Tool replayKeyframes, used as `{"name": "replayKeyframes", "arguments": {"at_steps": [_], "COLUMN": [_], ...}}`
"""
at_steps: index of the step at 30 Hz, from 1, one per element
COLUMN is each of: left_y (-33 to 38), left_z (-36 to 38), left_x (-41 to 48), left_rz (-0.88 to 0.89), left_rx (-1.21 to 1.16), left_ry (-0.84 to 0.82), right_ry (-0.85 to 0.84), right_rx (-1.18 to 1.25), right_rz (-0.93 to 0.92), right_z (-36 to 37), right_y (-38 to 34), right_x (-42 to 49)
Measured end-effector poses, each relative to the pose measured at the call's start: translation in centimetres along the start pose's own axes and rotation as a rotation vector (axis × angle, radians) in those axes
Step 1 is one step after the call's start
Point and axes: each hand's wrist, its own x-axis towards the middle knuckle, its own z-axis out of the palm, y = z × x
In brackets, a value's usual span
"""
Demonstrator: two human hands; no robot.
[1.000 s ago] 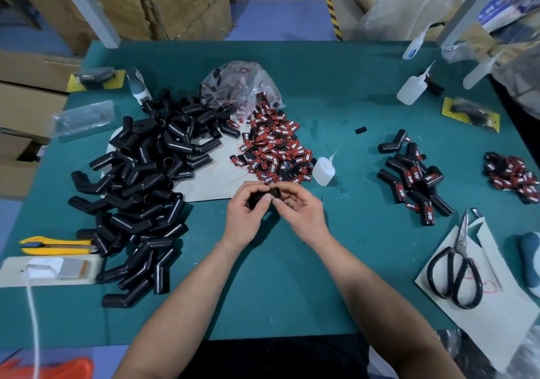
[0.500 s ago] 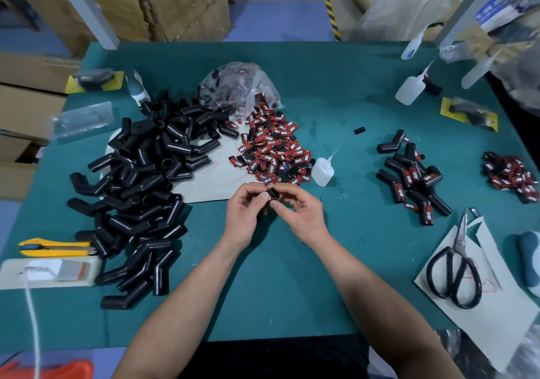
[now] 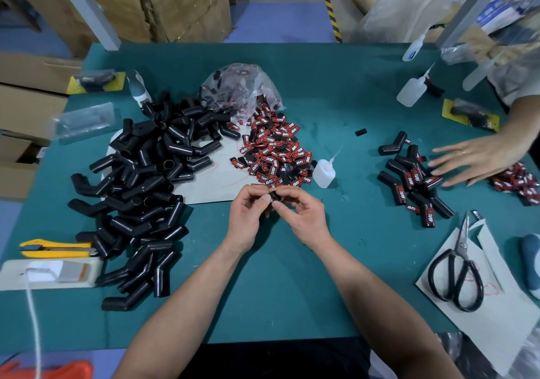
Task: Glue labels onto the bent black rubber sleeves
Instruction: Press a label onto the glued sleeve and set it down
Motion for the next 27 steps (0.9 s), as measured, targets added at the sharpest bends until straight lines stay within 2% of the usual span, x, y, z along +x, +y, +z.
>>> {"name": "replayKeyframes", "arguments": {"at_steps": [5, 7, 13, 20, 27], "left_y": [0.2, 0.3, 0.3, 0.4, 0.2], "left_z": [0.5, 0.6, 0.6, 0.8, 1.1], "left_x": [0.1, 0.2, 0.1, 0.0, 0.0], "left_rz": [-0.148, -0.186, -0.218, -0.237, -0.208], "left_rx": [-0.177, -0.218, -0.232, -0.176, -0.097], "left_ry": [0.039, 0.048, 0.044, 0.039, 0.080], "right_ry": [-0.045, -0.050, -0.028, -0.001, 0.013], "right_rx": [0.059, 0.008, -0.071, 0.022, 0.021], "right_rz": [0.047, 0.032, 0.002, 0.194, 0.186], "right_z": [0.1, 0.0, 0.3, 0.4, 0.5], "right_y": [0.0, 0.1, 0.2, 0.1, -0.1], "right_x": [-0.1, -0.1, 0.2, -0.1, -0.1]}}
